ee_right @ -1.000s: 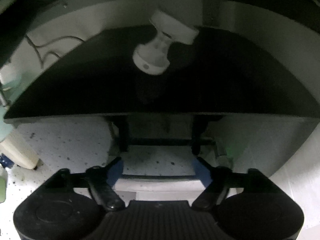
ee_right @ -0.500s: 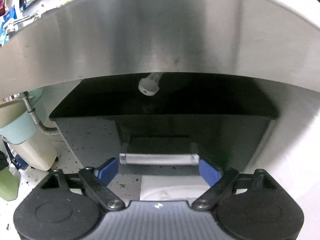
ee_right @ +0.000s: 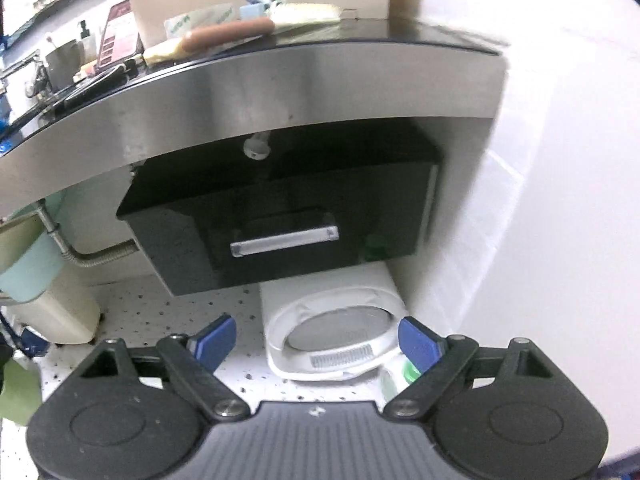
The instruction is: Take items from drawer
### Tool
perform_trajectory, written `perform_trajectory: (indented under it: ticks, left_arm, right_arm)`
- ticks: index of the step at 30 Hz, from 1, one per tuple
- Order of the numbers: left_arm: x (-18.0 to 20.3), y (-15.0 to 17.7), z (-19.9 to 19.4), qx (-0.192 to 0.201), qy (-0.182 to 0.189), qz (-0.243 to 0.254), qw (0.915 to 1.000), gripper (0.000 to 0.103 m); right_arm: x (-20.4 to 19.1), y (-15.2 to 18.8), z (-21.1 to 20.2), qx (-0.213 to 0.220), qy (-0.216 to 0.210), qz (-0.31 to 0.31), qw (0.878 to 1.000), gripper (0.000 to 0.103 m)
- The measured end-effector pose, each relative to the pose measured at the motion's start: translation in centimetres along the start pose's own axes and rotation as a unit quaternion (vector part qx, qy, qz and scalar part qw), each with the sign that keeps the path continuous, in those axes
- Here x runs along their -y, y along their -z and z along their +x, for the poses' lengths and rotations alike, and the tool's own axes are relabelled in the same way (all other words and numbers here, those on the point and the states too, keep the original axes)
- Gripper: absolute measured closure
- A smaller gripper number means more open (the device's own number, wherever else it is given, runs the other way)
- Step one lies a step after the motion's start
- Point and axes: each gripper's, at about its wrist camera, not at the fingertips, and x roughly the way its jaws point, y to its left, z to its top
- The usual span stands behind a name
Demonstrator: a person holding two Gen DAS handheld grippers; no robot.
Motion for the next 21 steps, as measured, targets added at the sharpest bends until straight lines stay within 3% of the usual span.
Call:
perform_trajectory:
  ticks: [8,13,21]
  left_arm:
    - [1.2,-0.9,-1.7,0.003,0.003,-0.003,1.0000,0.003]
    - [1.9,-1.6,-2.1,-0.022,-0.023,-0.007,0.9995,0.004]
    - [1.1,-2.9,-4.0,-0.038,-0.027,-0.055,0.9974,0.004]
  right_arm:
    - [-1.9,-3.2,-2.6,-0.014,0.023,-0.008,1.000,0.015]
    - [-3.6,-4.3,-4.2,-0.004,0.036,-0.044,0.998,0.015]
    - [-4.4,-5.5,-7.8,0.002,0.007,-0.042,0.999,0.015]
